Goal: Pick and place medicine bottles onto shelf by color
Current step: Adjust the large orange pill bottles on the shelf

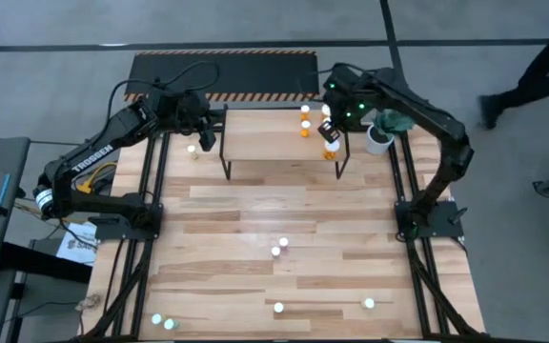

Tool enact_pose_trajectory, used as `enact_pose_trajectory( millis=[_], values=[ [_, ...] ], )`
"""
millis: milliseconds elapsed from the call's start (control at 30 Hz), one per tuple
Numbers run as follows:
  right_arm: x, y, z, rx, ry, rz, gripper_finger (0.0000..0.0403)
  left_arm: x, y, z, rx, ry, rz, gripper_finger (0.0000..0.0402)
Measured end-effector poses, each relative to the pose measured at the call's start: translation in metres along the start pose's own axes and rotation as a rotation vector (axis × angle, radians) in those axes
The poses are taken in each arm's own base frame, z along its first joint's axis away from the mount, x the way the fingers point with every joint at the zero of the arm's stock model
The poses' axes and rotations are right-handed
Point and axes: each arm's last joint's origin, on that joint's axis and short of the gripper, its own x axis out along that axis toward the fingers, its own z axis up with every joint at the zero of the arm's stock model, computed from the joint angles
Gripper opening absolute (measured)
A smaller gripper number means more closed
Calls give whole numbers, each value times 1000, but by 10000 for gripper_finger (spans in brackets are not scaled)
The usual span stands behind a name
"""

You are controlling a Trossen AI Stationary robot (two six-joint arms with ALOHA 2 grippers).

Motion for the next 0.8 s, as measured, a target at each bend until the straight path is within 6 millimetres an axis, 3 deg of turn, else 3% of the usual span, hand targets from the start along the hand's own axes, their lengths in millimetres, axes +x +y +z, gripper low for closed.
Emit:
enact_pose_trajectory(
  millis=[167,367,567,800],
  values=[
    [-5,30,-20,-78,99,52,0,0,0,0,1,0,0,0],
    [16,57,-35,-144,174,59,0,0,0,0,19,1,1,0],
    [40,47,-38,-100,238,15,0,0,0,0,20,1,1,0],
    [43,34,-29,-61,186,5,0,0,0,0,20,1,1,0]
  ],
)
